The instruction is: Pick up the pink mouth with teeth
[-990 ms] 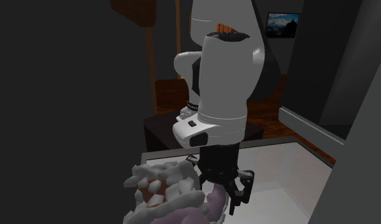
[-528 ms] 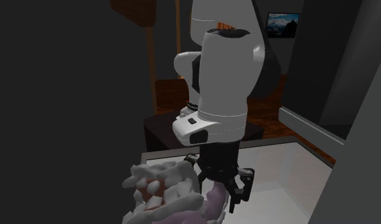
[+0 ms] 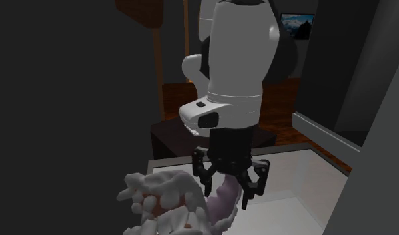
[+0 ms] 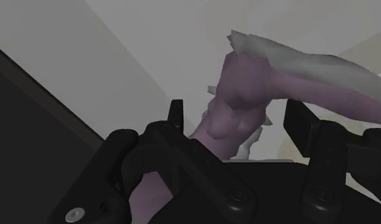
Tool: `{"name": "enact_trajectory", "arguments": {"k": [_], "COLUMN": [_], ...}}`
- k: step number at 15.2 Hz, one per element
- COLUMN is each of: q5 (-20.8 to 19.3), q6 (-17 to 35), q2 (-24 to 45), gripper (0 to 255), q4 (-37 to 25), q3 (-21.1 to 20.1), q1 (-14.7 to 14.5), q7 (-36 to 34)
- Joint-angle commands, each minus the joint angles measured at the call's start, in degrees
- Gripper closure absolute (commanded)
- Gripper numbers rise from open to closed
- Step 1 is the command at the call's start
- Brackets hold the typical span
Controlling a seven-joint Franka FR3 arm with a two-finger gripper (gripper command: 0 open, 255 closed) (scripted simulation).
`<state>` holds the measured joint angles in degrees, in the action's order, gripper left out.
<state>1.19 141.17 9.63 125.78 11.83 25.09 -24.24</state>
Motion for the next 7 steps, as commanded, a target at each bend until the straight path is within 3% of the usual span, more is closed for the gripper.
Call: {"name": "enact_trajectory", "arguments": {"k": [1, 7], "q5": [-0.4, -1.0], "q6": [-1.4, -4.4], "q2": [-1.2, -3.2], "gripper": [255, 255], "q4": [-0.6, -1.7], "q3": [0.1, 0.2], "q1": [-0.1, -0.2], "q7": [-0.2, -0.6]}}
